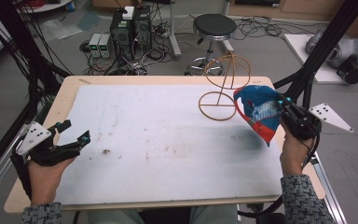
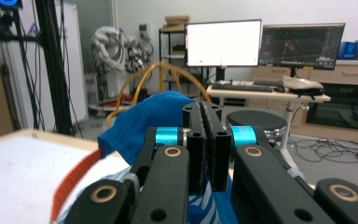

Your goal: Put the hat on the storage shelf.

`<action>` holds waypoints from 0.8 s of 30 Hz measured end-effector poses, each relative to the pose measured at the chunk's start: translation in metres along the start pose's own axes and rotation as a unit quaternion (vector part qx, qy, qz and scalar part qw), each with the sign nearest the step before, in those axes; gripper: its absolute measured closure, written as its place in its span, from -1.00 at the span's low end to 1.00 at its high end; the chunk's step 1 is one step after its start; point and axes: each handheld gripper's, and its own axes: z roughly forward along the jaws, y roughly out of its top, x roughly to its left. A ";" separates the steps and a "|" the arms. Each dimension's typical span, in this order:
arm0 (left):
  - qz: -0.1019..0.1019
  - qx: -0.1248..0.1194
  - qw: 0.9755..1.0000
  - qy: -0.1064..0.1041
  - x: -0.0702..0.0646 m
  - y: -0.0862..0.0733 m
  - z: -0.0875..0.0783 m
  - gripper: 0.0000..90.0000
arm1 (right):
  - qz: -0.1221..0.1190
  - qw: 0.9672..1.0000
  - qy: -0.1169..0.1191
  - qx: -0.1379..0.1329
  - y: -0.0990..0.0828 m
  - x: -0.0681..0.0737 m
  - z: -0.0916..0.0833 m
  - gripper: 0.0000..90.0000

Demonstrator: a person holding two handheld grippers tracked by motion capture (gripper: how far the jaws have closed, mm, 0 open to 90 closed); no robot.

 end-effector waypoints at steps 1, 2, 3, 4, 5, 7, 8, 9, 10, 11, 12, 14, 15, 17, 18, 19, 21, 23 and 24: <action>0.000 0.000 1.000 0.000 0.000 0.000 0.000 -0.56 | 0.004 1.000 -0.002 -0.004 0.003 -0.001 0.000 0.98; 0.001 0.000 1.000 -0.001 0.000 0.000 0.000 -0.56 | 0.005 1.000 -0.005 -0.008 0.005 -0.003 0.000 0.98; 0.001 0.000 1.000 -0.001 0.000 0.000 0.000 -0.57 | 0.007 1.000 -0.008 -0.012 0.008 -0.005 0.000 0.98; 0.001 0.000 1.000 -0.001 0.000 0.000 0.000 -0.56 | 0.011 1.000 -0.012 -0.020 0.013 -0.009 0.000 0.98; 0.000 0.001 1.000 -0.001 0.000 0.000 0.000 -0.56 | 0.011 1.000 -0.012 -0.020 0.013 -0.009 0.000 0.98; 0.000 0.001 1.000 -0.001 0.000 0.000 0.000 -0.56 | 0.017 0.999 -0.014 -0.027 0.018 -0.014 0.000 0.98; 0.000 0.001 1.000 -0.001 0.000 0.000 0.000 -0.56 | 0.017 0.999 -0.016 -0.030 0.021 -0.015 0.000 0.98; 0.000 0.001 1.000 -0.001 0.000 0.000 0.000 -0.57 | 0.021 0.999 -0.016 -0.033 0.024 -0.017 0.001 0.98; 0.000 0.002 1.000 -0.001 0.001 0.000 0.000 -0.56 | 0.023 0.999 -0.017 -0.036 0.031 -0.021 0.003 0.98; 0.000 0.002 1.000 -0.001 0.001 0.000 0.000 -0.57 | 0.023 0.999 -0.018 -0.039 0.033 -0.022 0.005 0.98; 0.000 0.002 1.000 -0.002 0.000 0.000 0.000 -0.57 | 0.023 0.999 -0.018 -0.039 0.033 -0.022 0.005 0.98; 0.001 0.001 1.000 -0.002 0.000 0.000 0.000 -0.57 | 0.026 0.998 -0.024 -0.043 0.045 -0.026 0.011 0.98; 0.000 0.001 1.000 -0.002 0.000 0.000 0.001 -0.57 | 0.026 0.998 -0.024 -0.043 0.045 -0.026 0.011 0.98; 0.002 0.003 1.000 -0.003 -0.001 0.001 0.001 -0.56 | 0.024 0.998 -0.026 -0.047 0.051 -0.028 0.016 0.98; 0.002 0.003 1.000 -0.004 -0.001 0.001 0.001 -0.56 | 0.024 0.998 -0.028 -0.049 0.054 -0.029 0.018 0.98; 0.001 0.002 1.000 -0.004 -0.001 0.001 0.001 -0.56 | 0.022 0.998 -0.028 -0.051 0.057 -0.030 0.021 0.98; 0.002 0.003 1.000 -0.005 -0.001 0.001 0.001 -0.56 | 0.023 0.998 -0.032 -0.054 0.062 -0.031 0.027 0.98; 0.002 0.002 1.000 -0.006 -0.001 0.001 0.001 -0.57 | 0.021 0.998 -0.038 -0.053 0.067 -0.031 0.035 0.97; 0.003 0.002 1.000 -0.006 -0.001 0.001 0.001 -0.57 | 0.021 0.998 -0.038 -0.053 0.067 -0.031 0.035 0.97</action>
